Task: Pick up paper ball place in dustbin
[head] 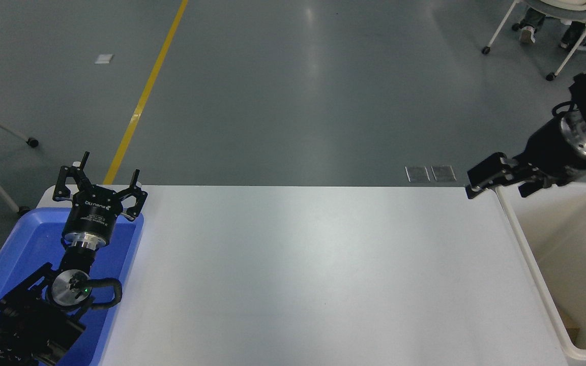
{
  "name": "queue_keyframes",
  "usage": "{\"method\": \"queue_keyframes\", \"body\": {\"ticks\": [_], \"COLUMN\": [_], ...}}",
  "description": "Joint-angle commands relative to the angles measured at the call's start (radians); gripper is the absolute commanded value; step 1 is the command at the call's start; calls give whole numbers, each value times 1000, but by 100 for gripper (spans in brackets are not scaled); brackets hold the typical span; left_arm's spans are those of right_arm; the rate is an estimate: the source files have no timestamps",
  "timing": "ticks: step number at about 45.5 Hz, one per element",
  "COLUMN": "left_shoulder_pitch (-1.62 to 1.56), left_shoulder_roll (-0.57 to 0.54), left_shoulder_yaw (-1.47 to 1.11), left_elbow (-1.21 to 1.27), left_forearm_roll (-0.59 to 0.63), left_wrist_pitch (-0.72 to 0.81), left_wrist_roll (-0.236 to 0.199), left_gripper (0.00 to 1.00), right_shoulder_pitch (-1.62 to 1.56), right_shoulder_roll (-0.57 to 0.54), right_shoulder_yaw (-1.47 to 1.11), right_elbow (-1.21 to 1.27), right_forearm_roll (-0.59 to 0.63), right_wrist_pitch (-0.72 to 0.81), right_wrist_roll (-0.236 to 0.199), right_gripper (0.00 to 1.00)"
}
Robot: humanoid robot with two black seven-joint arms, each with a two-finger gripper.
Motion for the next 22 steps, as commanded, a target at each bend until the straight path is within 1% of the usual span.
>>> {"method": "queue_keyframes", "body": {"ticks": [1,12,22], "left_shoulder_pitch": [0,0,0], "left_shoulder_roll": [0,0,0], "left_shoulder_yaw": [0,0,-2], "left_elbow": [0,0,0], "left_forearm_roll": [-1,-1,-1], "left_wrist_pitch": [1,1,1], "left_wrist_roll": [-1,-1,-1], "left_gripper": [100,100,100], "right_shoulder_pitch": [107,111,107], "right_shoulder_roll": [137,183,186], "right_shoulder_yaw": [5,4,-6], "right_elbow": [56,52,52], "right_forearm_roll": [142,142,143], "right_wrist_pitch": [20,20,20], "right_wrist_roll": [-2,-2,-2], "right_gripper": [100,100,100]}}
